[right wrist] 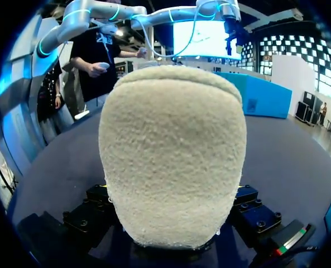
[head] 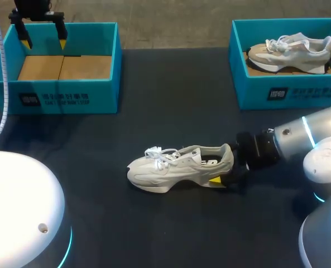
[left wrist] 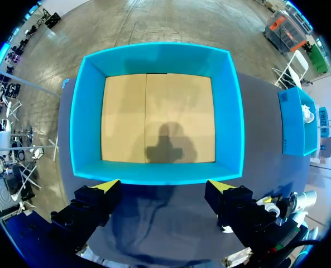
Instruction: Take the shoe out of the shoebox, open the shoe tongue, remove and reinsert the insole, then place the shoe into the shoebox
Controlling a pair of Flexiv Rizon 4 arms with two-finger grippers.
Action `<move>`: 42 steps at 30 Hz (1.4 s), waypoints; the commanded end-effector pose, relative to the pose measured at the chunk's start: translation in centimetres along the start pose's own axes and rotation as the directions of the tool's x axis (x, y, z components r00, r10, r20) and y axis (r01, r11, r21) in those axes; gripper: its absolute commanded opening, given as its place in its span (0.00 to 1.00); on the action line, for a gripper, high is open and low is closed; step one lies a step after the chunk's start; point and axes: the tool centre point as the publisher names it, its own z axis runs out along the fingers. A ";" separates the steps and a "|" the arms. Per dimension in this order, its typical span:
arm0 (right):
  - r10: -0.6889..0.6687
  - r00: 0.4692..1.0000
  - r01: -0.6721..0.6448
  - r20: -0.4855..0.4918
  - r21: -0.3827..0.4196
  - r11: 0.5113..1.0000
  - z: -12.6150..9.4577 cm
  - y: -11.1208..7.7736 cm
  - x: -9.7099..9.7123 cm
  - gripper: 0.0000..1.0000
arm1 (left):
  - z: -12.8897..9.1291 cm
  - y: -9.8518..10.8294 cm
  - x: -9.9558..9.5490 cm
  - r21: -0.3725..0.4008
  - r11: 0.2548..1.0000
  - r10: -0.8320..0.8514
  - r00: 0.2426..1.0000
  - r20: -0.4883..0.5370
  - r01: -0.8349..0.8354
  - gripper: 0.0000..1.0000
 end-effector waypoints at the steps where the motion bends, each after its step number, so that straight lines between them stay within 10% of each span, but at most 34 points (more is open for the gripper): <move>1: 0.001 1.000 -0.001 0.001 0.005 1.000 0.1 0.1 -0.1 0.00 | 0.0 0.0 0.0 -0.001 1.000 0.000 1.000 0.001 0.000 1.00; 25: 0.001 1.000 -0.001 0.001 0.005 1.000 0.1 0.1 -0.1 0.00 | 0.1 1.0 0.4 0.029 0.998 -0.060 0.998 0.010 0.059 1.00; 42: 0.001 1.000 -0.001 0.001 0.005 1.000 0.1 0.1 -0.1 0.00 | 0.0 6.2 7.4 0.041 0.984 -0.176 0.984 0.021 0.175 1.00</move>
